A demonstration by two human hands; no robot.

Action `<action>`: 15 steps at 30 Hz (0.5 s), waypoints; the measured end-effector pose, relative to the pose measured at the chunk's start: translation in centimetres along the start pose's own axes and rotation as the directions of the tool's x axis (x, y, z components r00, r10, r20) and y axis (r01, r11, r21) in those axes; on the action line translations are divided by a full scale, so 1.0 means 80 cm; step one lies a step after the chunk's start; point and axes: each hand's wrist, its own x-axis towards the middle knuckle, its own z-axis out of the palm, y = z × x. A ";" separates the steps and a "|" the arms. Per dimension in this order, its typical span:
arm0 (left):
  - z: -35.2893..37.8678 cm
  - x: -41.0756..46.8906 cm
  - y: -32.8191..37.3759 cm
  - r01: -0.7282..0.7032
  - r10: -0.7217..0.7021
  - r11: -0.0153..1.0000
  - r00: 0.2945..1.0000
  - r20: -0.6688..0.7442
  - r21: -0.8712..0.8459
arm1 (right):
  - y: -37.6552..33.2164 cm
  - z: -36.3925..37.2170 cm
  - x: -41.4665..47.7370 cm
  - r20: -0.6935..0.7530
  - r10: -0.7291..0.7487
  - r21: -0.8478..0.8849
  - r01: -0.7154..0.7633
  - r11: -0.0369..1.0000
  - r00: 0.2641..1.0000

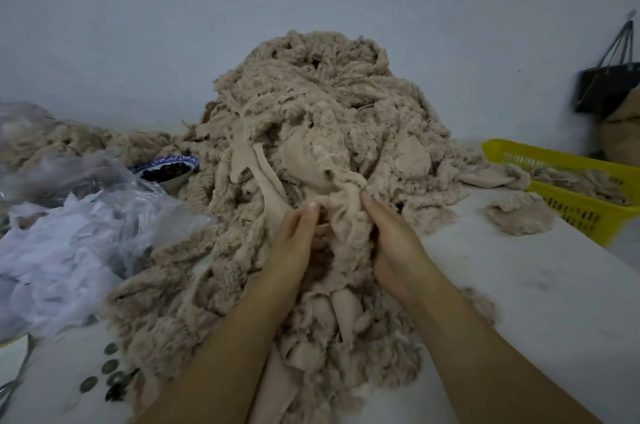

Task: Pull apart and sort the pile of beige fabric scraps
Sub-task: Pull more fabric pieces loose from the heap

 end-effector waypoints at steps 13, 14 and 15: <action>-0.018 0.018 -0.010 -0.059 0.043 0.854 0.998 -0.043 -0.517 | 0.000 -0.013 0.010 -0.151 0.189 0.206 -0.156 0.966 0.970; -0.024 0.018 -0.007 -0.073 0.047 0.811 0.997 -0.060 -0.580 | -0.001 -0.018 0.011 -0.221 0.168 0.188 -0.127 0.974 0.961; -0.033 0.020 -0.006 -0.086 0.042 0.768 0.996 -0.084 -0.635 | -0.001 -0.026 0.013 -0.288 0.123 0.159 -0.079 0.984 0.950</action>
